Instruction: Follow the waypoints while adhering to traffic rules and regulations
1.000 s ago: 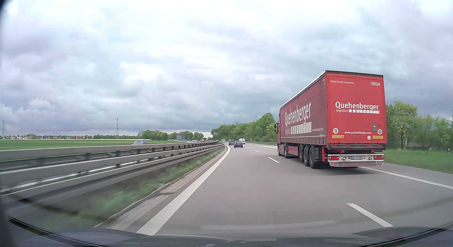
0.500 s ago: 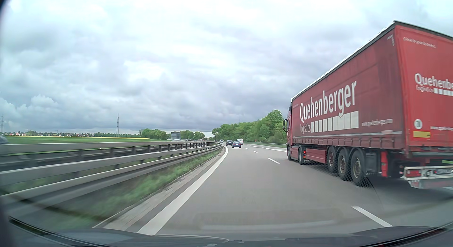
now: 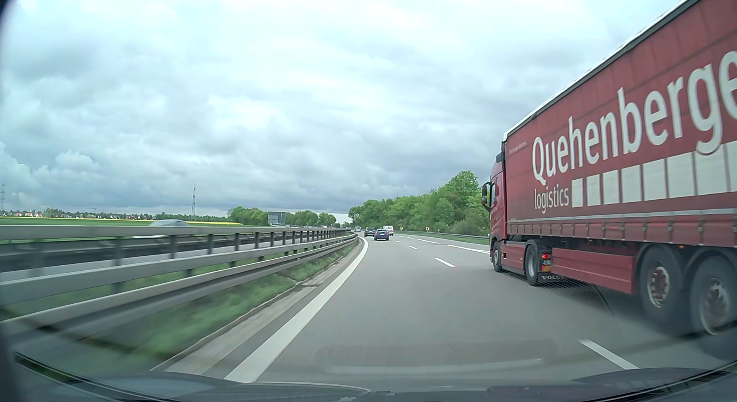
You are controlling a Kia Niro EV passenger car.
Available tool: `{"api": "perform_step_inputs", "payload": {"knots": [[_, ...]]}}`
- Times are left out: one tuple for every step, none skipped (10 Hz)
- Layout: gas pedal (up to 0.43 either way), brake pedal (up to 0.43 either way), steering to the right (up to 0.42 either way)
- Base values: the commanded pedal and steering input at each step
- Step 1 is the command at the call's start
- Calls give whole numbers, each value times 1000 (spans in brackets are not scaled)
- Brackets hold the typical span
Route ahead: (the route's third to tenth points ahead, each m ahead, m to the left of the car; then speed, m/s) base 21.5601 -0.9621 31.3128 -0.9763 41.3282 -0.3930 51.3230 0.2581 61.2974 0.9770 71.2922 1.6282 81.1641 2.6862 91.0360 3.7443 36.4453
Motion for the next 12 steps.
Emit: {"api": "perform_step_inputs", "payload": {"knots": [[319,12,-10],[331,12,-10],[339,12,-10],[350,12,-11],[350,12,-12],[358,12,-12],[370,12,-12],[378,12,-12],[378,12,-12],[390,12,-12],[398,12,-12],[398,12,-12]]}}
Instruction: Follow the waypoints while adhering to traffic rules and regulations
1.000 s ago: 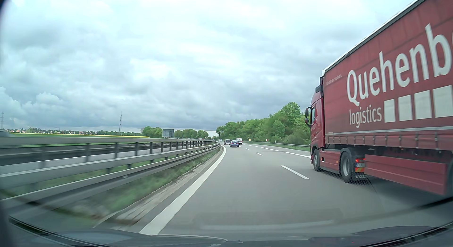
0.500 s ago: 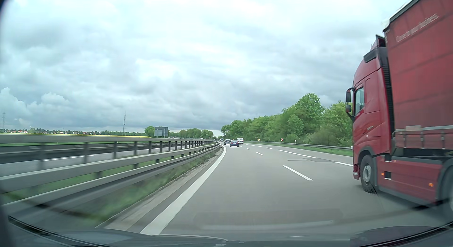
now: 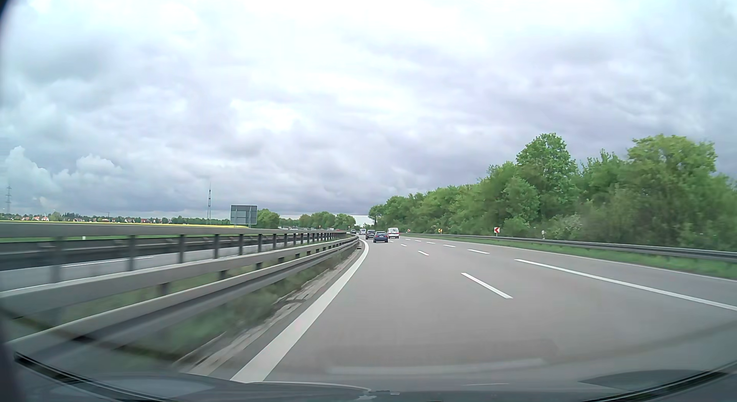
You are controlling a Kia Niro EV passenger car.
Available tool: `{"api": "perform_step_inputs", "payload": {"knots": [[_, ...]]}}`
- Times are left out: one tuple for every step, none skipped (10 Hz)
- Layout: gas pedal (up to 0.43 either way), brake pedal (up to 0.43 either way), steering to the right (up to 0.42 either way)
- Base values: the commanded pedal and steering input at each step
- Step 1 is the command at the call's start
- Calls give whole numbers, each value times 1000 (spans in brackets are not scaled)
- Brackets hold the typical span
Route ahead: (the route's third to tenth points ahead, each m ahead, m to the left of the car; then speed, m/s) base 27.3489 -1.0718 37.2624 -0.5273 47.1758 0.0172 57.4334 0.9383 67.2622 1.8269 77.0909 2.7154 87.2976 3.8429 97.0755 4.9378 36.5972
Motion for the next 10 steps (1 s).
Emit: {"api": "perform_step_inputs", "payload": {"knots": [[398,12,-12],[398,12,-12],[398,12,-12],[409,12,-12],[409,12,-11],[409,12,-11],[409,12,-10],[409,12,-10],[409,12,-10],[409,12,-10]]}}
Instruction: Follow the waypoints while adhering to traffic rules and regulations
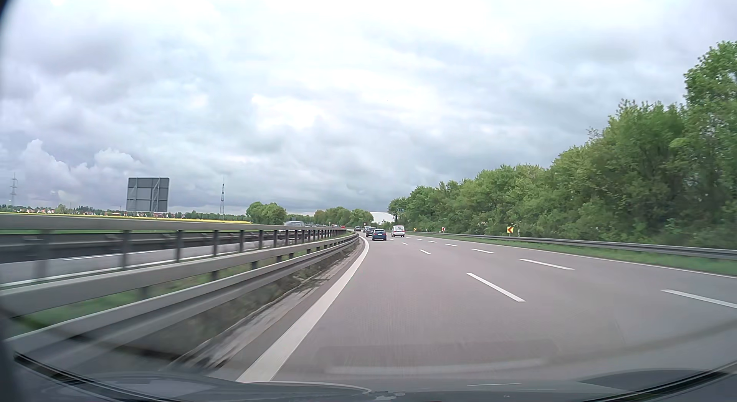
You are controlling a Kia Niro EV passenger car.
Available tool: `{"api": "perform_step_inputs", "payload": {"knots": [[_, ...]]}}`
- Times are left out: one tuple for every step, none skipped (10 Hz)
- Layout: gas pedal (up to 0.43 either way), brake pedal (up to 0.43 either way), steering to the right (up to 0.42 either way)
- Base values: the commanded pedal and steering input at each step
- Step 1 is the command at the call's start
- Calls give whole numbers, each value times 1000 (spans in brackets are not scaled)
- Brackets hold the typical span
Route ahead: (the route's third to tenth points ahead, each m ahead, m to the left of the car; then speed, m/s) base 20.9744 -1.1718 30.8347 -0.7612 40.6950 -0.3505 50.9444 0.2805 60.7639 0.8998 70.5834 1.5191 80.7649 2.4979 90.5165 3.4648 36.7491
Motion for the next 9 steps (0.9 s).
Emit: {"api": "perform_step_inputs", "payload": {"knots": [[409,12,-10],[409,12,-10],[409,12,-11],[409,12,-11],[409,12,-11],[421,12,-11],[421,12,-11],[421,12,-11],[421,12,-11]]}}
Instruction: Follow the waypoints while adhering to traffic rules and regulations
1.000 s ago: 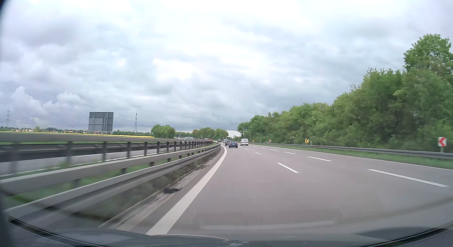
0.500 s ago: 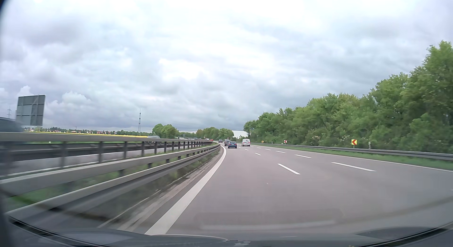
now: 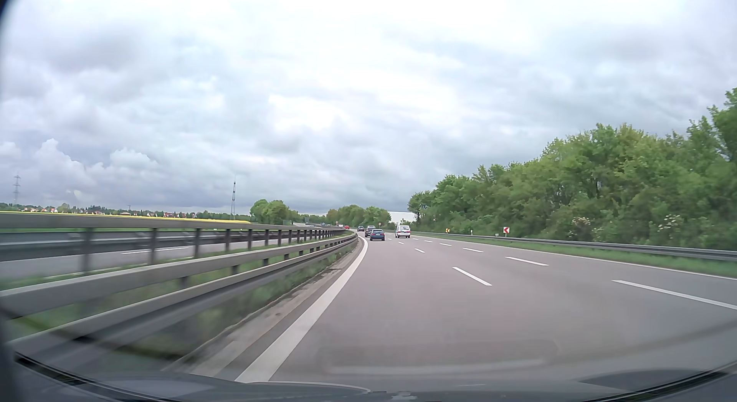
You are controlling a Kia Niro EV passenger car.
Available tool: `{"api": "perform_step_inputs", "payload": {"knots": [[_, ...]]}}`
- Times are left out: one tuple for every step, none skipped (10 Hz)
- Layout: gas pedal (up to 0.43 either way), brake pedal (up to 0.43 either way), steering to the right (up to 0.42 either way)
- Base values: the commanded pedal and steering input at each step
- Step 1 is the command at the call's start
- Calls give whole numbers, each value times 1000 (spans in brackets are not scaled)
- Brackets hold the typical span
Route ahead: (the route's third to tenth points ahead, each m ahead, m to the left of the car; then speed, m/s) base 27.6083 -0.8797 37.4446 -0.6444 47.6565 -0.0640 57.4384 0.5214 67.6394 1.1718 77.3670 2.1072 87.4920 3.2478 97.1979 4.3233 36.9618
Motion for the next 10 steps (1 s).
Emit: {"api": "perform_step_inputs", "payload": {"knots": [[421,12,-11],[429,12,-11],[429,12,-11],[429,12,-11],[429,12,-11],[429,12,-11],[429,12,-11],[429,12,-11],[441,12,-11],[441,12,-12]]}}
